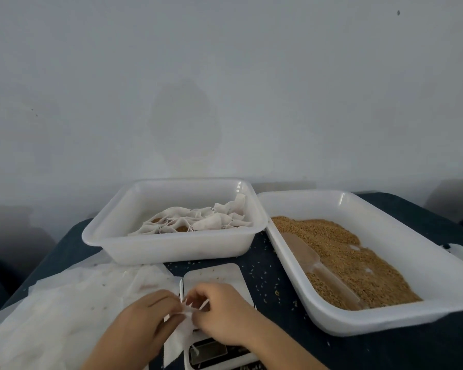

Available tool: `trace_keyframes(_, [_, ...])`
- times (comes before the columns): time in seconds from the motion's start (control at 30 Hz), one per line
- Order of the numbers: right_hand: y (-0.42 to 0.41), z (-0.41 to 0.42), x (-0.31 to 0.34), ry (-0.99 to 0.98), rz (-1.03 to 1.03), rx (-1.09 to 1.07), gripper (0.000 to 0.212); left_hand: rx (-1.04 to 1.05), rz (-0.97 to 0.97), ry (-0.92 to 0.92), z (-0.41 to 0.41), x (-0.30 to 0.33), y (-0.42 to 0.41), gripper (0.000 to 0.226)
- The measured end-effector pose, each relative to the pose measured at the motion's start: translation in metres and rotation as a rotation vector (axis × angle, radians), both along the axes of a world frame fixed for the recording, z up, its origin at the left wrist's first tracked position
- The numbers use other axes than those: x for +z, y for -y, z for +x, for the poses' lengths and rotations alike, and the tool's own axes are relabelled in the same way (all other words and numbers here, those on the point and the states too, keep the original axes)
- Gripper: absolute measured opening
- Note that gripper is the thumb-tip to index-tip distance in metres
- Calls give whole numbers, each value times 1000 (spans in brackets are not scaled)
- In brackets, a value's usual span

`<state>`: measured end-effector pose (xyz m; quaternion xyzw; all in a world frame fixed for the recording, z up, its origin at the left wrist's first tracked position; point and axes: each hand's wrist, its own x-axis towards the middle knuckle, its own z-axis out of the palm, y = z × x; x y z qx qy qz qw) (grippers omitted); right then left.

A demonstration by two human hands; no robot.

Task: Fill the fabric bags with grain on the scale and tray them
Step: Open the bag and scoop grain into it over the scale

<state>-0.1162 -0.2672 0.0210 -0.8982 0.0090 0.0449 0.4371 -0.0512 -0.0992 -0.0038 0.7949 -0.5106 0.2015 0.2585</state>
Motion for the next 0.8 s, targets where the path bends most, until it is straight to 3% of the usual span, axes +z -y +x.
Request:
trace_keyframes(0.17, [22,-18,44,15,-90,39,28,76,17,-56,-1,4,-7,10])
trace_keyframes(0.27, [55,-20,78,111,-213,-117,13,113,-25,-213,2,3,-6,19])
trace_keyframes(0.33, [90,-13,91,130,-374,-287,19,125,-54,-297,2,4,-2,27])
trace_keyframes(0.43, [144,-3,93,-96,-641,-450,23,119,-107,-384,1,4,10,33])
trace_keyframes(0.57, [175,-6,77,-463,-892,-402,28,127,-112,-442,0,1,23,30])
trace_keyframes(0.7, [184,-11,56,-592,-901,-365,20,108,-112,-447,-6,-1,30,31])
trace_keyframes(0.8, [184,-11,49,-632,-845,-358,18,87,-126,-426,-10,1,32,19])
